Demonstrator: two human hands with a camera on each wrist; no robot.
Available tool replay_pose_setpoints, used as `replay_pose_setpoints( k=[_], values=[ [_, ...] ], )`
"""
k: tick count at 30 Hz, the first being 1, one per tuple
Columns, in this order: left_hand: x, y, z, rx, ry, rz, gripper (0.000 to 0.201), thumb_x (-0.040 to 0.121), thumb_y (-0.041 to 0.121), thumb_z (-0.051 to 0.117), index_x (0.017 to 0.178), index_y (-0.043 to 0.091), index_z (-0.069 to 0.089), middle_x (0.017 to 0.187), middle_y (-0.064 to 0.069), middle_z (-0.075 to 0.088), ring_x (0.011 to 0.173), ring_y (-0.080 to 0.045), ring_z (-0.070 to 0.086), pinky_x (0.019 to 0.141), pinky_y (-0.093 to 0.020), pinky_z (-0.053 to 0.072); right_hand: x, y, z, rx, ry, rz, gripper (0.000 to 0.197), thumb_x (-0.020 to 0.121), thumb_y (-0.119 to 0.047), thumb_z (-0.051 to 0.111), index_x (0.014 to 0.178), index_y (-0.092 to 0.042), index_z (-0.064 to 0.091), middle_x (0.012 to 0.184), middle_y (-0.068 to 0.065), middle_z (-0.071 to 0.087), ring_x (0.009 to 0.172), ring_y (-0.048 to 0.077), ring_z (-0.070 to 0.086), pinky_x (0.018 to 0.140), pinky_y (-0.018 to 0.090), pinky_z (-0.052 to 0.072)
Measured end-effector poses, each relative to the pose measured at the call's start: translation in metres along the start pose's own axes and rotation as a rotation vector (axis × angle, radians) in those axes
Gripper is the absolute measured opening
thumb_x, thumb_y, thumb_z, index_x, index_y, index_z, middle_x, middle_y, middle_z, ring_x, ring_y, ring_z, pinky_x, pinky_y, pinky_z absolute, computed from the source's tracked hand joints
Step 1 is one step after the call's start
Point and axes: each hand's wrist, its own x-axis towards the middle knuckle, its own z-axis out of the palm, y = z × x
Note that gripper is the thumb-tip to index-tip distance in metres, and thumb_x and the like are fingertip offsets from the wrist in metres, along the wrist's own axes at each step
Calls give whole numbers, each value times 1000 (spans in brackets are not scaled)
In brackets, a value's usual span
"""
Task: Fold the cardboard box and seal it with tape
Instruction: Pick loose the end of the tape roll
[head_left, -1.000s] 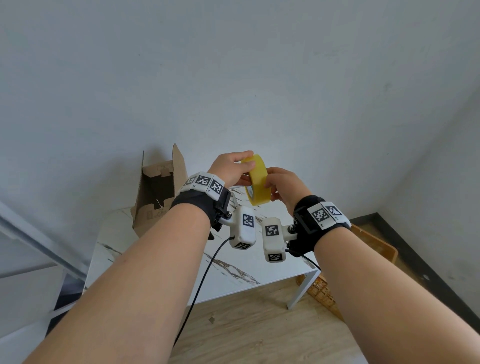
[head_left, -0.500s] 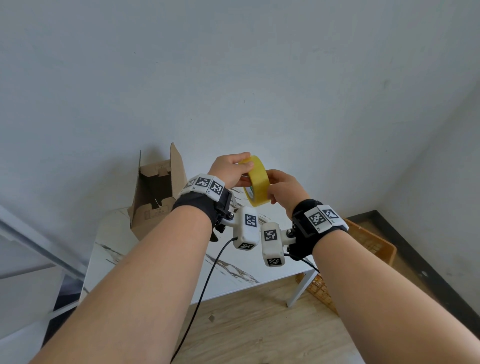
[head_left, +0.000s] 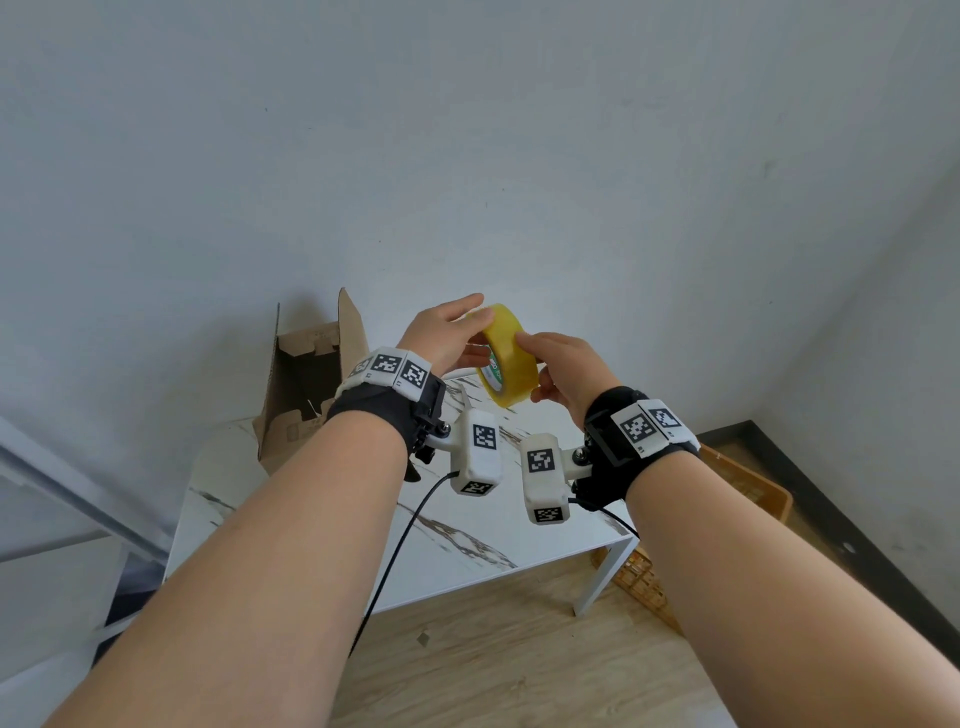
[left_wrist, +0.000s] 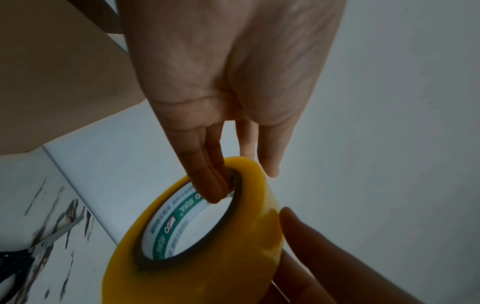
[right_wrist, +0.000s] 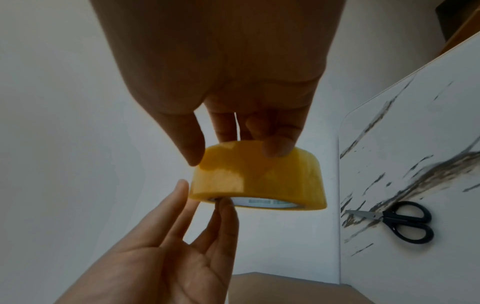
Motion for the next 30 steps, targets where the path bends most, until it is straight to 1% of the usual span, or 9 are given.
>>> replay_pose_setpoints(
  k=[2,5,8,12,16,20,26,28,30],
  values=[
    [-3,0,1,12,-41,-4,49,90,16,64,137,18,49,102,-17,66,81,-30,67,86,-41,56,1,-1,1,-10,19,-8,26,91,-33,61,87,-8,67,75,8,51,50,17,43,53,30,42],
    [-5,-1,4,4,-51,-3,42,92,10,60,134,15,53,104,-19,66,84,-32,67,88,-42,56,1,0,2,-8,19,-13,25,89,-31,62,90,-7,69,76,12,51,50,18,42,49,29,39],
    [-4,-3,3,-19,-13,1,38,92,11,60,131,11,57,107,-22,67,86,-33,68,88,-43,56,-2,-1,2,-24,-2,-19,19,88,-26,64,93,-10,72,66,5,50,49,15,42,48,26,37],
    [-1,-4,3,-26,2,11,38,93,12,58,131,7,55,109,-22,66,88,-30,67,84,-39,57,-5,-1,0,4,-25,-20,14,87,-21,64,95,-13,72,73,6,54,50,13,44,48,25,39],
    [2,-6,2,-91,54,6,37,94,10,56,131,3,54,95,-14,67,78,-23,67,74,-31,59,-8,2,0,-19,-47,-4,18,82,-8,61,96,-11,72,71,7,51,52,15,43,49,27,40],
    [4,-5,2,-144,90,-15,36,94,10,56,130,1,54,88,-10,66,73,-22,65,70,-30,59,-10,5,0,-61,-53,25,22,80,-1,53,89,-12,70,70,6,50,55,15,42,50,26,41],
    [0,-1,6,-79,20,-7,42,93,15,60,133,9,52,96,-15,65,79,-29,66,84,-41,57,-6,-2,1,-16,42,80,11,83,-11,55,89,-9,65,84,13,48,53,20,41,57,33,41],
    [-2,2,8,-30,-26,-16,43,90,14,64,132,15,55,95,-14,66,76,-28,66,85,-40,57,-5,-5,1,-14,69,83,8,83,-16,57,82,-10,62,80,12,50,50,20,42,60,34,40],
    [-4,2,10,3,-52,-19,43,89,13,65,131,16,57,99,-15,67,76,-29,67,84,-40,57,-5,-7,-1,-14,90,86,9,82,-16,56,75,-11,59,74,9,49,49,20,40,54,32,38]
  ],
)
